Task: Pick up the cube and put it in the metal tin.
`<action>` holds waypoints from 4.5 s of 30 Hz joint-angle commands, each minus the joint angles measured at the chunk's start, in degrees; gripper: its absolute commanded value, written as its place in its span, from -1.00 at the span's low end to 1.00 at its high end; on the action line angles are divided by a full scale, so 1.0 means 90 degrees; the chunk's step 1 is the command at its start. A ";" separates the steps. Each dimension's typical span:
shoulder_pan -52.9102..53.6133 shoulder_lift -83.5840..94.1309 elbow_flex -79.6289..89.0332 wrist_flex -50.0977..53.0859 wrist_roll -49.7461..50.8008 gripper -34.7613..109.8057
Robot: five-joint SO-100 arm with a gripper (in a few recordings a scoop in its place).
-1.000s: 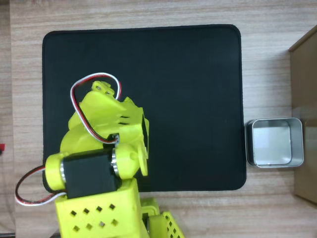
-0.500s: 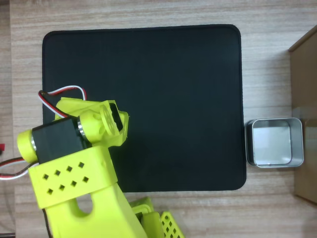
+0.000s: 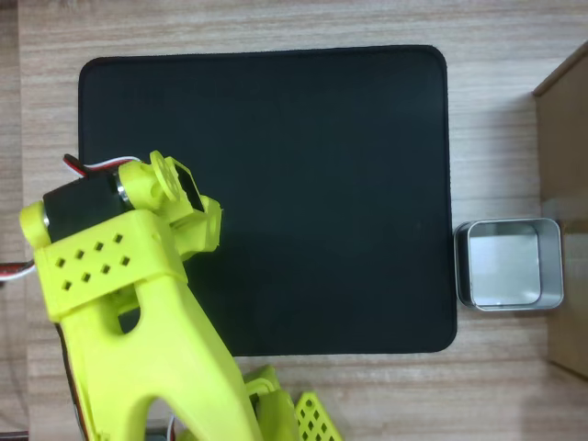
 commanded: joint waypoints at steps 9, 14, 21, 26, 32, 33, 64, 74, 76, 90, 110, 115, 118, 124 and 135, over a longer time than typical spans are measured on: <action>-0.0146 -0.0459 0.0098 -0.0947 0.0459 -0.11; -0.0127 -0.0674 0.0283 -0.1348 0.0508 -0.12; -0.0098 -0.0840 0.0430 -0.1660 0.0508 -0.12; -0.0088 -0.0850 0.0547 -0.1758 0.0508 -0.12; -0.0049 -0.0869 0.0605 -0.1885 0.0566 -0.39; -0.0049 -0.0850 0.0615 -0.1885 0.0566 -0.43; 0.2061 0.3477 0.1631 -0.0693 0.1484 -0.52; 0.3643 0.4658 0.1533 -0.0273 0.1563 -0.52; 0.3955 0.4814 0.1621 -0.0303 0.1611 -0.52; 0.6445 0.5361 0.1943 -0.1035 0.3164 -0.52; 0.8467 0.3682 0.3193 -0.4365 0.5537 -0.52; 0.8496 0.3604 0.3291 -0.4600 0.5361 -0.37; 0.8486 0.3633 0.3320 -0.4600 0.5342 -0.21; 0.8418 0.3936 0.3418 -0.4492 0.5342 -0.17; 0.7441 0.4678 0.2031 -0.2783 0.5566 -0.29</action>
